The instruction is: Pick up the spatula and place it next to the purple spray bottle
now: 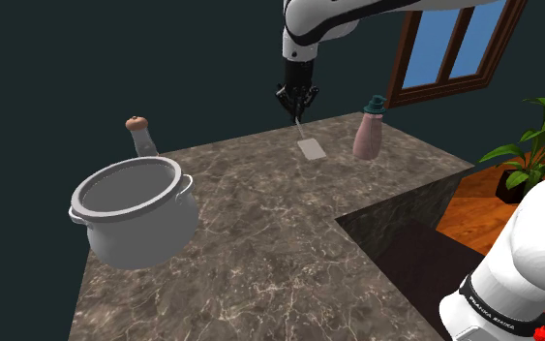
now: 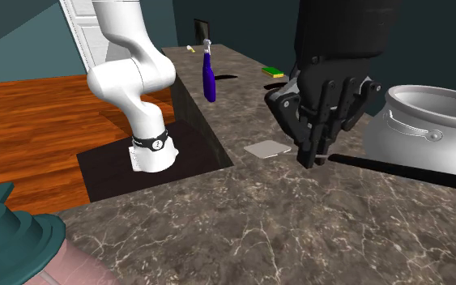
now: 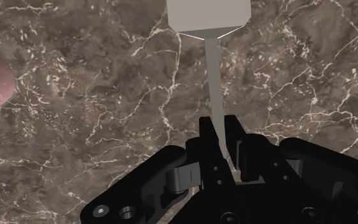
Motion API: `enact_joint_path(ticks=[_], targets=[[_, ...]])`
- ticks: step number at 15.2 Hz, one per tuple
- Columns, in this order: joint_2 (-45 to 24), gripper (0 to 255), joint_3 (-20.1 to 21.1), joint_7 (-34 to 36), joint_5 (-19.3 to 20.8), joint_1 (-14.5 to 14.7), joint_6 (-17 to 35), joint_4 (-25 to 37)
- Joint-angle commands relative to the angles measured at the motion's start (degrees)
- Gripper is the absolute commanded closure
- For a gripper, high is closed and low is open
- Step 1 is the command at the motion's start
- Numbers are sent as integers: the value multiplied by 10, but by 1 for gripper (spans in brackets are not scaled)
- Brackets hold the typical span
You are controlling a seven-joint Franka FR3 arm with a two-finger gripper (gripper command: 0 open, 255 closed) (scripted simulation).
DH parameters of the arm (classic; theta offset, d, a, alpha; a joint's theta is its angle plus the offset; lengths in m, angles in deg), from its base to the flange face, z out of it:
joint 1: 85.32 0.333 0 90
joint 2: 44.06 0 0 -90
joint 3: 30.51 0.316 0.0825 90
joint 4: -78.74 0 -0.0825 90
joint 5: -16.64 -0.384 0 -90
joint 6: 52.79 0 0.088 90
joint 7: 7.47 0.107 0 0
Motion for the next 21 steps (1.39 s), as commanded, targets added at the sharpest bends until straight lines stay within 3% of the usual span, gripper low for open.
enact_joint_path(ticks=[1,21], targets=[[0,255,0,-1,0,0,-17,16],[-27,255,0,-4,0,1,-179,206]])
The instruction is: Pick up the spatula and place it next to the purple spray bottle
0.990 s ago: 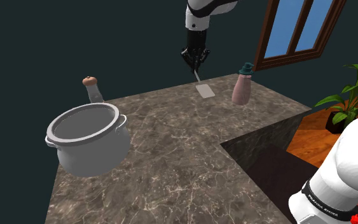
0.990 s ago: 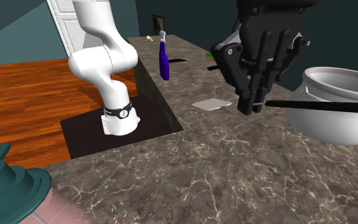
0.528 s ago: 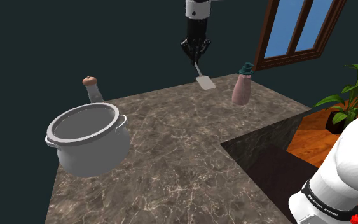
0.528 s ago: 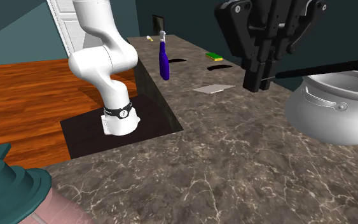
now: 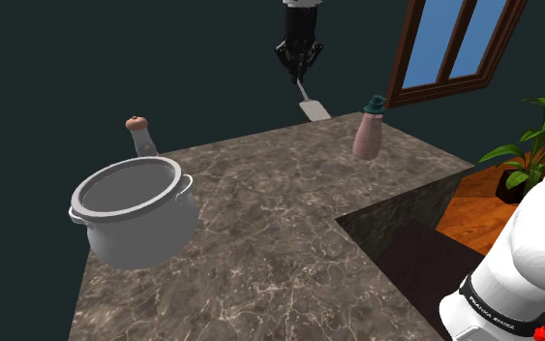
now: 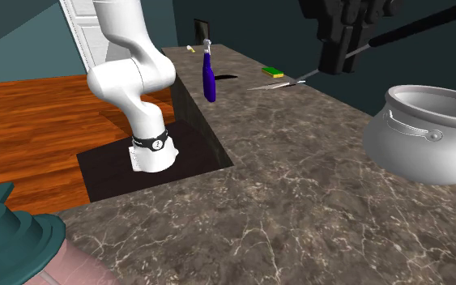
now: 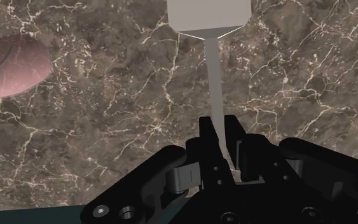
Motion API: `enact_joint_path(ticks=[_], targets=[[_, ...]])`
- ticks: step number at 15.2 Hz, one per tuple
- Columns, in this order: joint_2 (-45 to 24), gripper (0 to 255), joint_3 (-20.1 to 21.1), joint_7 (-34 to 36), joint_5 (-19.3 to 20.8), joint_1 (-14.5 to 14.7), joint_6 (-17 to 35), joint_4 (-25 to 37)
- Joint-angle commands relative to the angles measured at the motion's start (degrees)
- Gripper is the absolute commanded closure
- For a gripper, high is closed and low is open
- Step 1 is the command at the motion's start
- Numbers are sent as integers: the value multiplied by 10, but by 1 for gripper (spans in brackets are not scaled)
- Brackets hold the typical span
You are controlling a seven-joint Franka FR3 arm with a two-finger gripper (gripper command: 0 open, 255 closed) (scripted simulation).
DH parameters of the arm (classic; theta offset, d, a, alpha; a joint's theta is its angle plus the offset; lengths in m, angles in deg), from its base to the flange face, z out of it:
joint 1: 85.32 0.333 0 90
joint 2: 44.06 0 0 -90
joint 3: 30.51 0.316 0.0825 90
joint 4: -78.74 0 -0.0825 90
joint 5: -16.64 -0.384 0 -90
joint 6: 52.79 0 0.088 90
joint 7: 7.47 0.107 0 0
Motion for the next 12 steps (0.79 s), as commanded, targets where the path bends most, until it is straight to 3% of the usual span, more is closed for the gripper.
enact_joint_path(ticks=[1,12], targets=[[-7,255,0,0,0,0,-16,23],[161,255,60,111,-12,53,3,-167]])
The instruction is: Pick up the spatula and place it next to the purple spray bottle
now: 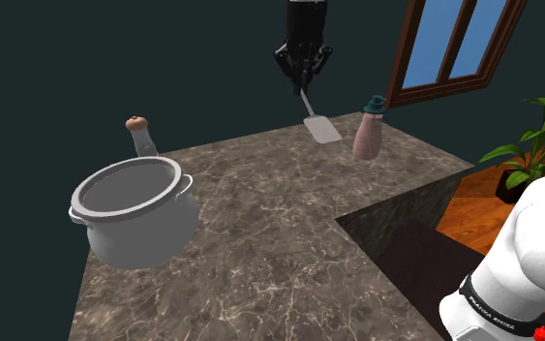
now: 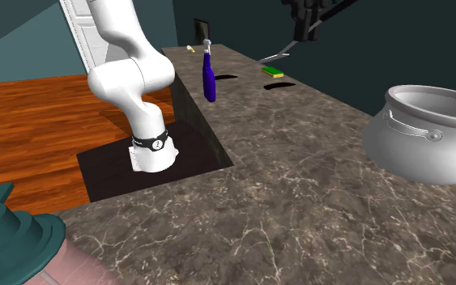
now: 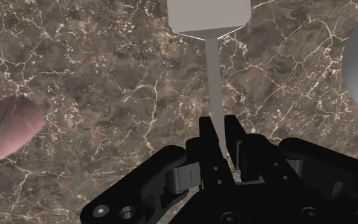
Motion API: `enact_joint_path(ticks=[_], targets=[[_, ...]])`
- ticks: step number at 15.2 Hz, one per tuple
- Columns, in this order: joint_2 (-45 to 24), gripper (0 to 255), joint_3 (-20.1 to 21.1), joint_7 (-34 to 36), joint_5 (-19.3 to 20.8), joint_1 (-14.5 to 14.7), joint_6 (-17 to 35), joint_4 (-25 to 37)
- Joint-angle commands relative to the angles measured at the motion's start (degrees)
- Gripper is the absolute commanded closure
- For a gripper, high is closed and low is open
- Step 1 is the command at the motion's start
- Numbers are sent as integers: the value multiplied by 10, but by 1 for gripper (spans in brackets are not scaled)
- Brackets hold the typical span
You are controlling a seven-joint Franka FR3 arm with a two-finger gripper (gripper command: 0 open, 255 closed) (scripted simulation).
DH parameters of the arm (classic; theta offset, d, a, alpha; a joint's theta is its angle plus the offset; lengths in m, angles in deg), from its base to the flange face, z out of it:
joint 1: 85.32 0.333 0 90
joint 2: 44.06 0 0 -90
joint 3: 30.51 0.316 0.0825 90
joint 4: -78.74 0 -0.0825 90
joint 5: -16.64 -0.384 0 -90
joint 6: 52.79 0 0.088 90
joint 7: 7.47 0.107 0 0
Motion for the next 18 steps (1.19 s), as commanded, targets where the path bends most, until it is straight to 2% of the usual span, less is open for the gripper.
enact_joint_path(ticks=[1,9,18], targets=[[25,255,14,24,-5,10,-4,-22],[105,255,72,114,-33,48,-15,-90],[156,255,152,225,-75,89,-34,-115]])
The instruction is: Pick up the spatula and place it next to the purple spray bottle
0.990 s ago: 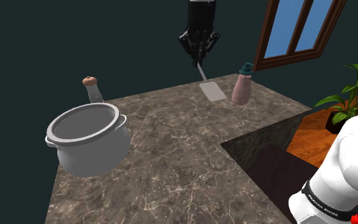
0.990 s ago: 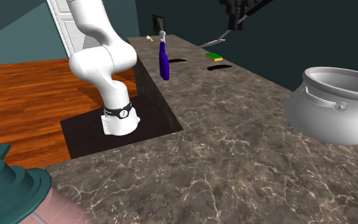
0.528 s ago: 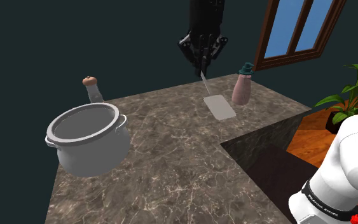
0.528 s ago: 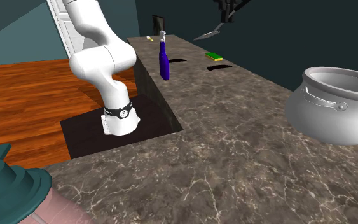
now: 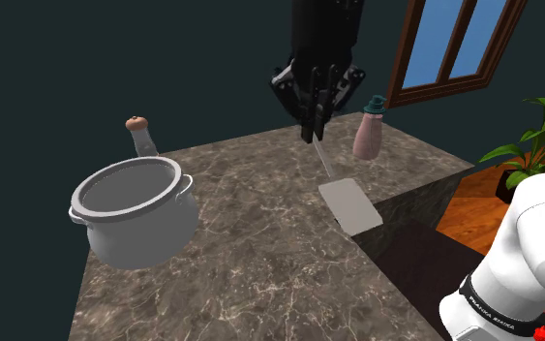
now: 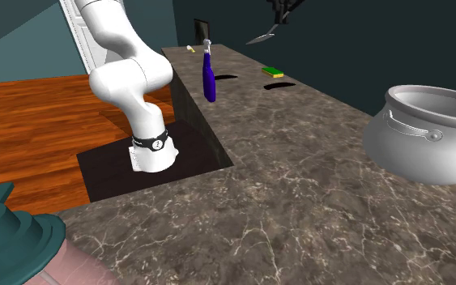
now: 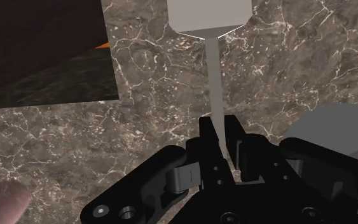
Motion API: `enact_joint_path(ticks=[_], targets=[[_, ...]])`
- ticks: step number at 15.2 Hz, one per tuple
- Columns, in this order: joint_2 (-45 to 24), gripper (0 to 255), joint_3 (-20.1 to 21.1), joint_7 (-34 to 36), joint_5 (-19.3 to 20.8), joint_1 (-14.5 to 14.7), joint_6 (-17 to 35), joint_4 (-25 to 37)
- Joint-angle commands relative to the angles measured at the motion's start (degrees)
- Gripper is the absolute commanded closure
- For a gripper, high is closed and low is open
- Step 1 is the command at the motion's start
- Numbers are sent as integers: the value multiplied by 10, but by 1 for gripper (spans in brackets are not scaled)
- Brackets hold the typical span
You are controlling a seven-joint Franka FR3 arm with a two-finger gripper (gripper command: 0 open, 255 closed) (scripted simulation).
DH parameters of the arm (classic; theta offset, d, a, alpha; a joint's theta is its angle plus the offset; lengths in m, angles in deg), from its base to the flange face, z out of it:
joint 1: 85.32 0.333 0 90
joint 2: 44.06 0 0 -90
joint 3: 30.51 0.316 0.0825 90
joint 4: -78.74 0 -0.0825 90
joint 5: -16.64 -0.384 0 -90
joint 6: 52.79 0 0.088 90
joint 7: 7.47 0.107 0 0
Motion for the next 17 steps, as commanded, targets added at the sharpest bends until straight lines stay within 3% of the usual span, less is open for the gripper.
enact_joint_path(ticks=[1,13,17], targets=[[8,255,21,30,-11,10,-4,-1],[-9,255,161,204,-54,45,-23,53],[2,255,162,201,-60,49,7,14]])
